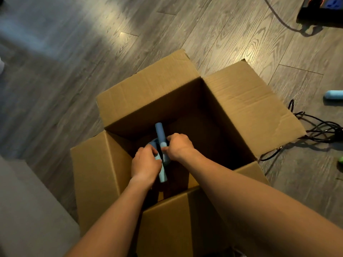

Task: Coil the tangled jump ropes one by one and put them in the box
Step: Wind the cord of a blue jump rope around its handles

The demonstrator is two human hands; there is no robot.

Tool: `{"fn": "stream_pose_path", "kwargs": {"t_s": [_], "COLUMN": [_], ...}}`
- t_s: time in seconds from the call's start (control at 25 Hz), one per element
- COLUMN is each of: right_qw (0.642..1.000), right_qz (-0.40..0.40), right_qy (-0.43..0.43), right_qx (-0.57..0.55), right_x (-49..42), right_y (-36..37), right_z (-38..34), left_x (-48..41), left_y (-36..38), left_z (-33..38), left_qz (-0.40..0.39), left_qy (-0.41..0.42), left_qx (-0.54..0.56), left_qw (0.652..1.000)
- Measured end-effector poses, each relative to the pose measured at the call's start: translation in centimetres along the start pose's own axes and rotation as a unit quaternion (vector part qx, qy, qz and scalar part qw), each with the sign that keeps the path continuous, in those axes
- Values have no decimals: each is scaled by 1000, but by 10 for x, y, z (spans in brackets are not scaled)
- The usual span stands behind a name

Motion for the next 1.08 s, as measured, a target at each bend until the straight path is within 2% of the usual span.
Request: {"fn": "stream_pose_path", "kwargs": {"t_s": [0.12, 0.2, 0.24, 0.32, 0.44, 0.64, 0.84, 1.08], "right_qw": [999, 998, 997, 997, 997, 994, 992, 999], "right_qz": [13, 5, -1, -6, 4, 50, 66, 27], "right_qy": [25, 31, 34, 37, 46, 72, 79, 30], "right_qx": [-29, -58, -66, -66, -61, -68, -68, 6], "right_x": [4, 6, 8, 10, 14, 12, -2, -1], "right_y": [2, 5, 6, 9, 15, 6, -16, -30], "right_z": [1, 4, 5, 4, -2, 2, 6, 0], "left_x": [13, 20, 21, 20, 19, 13, 0, -5], "left_y": [-36, -62, -74, -87, -91, -98, -89, -87], "left_z": [11, 1, -9, -26, -27, -12, 33, 40], "left_qz": [89, 154, 162, 155, 165, 192, 203, 193], "left_qy": [98, 97, 68, 8, 11, 13, 10, 20], "left_qx": [-170, -223, -207, -97, 20, 91, 137, 135], "left_qw": [977, 958, 963, 983, 986, 977, 969, 972]}}
Point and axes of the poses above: each hand's wrist, its own x-axis away from the middle knuckle, its own y-axis out of the palm, z = x × y, the point moved 7 cm from there along -x, towards the middle knuckle, and after that the axes turned 7 degrees about z, right-handed, at the moved point
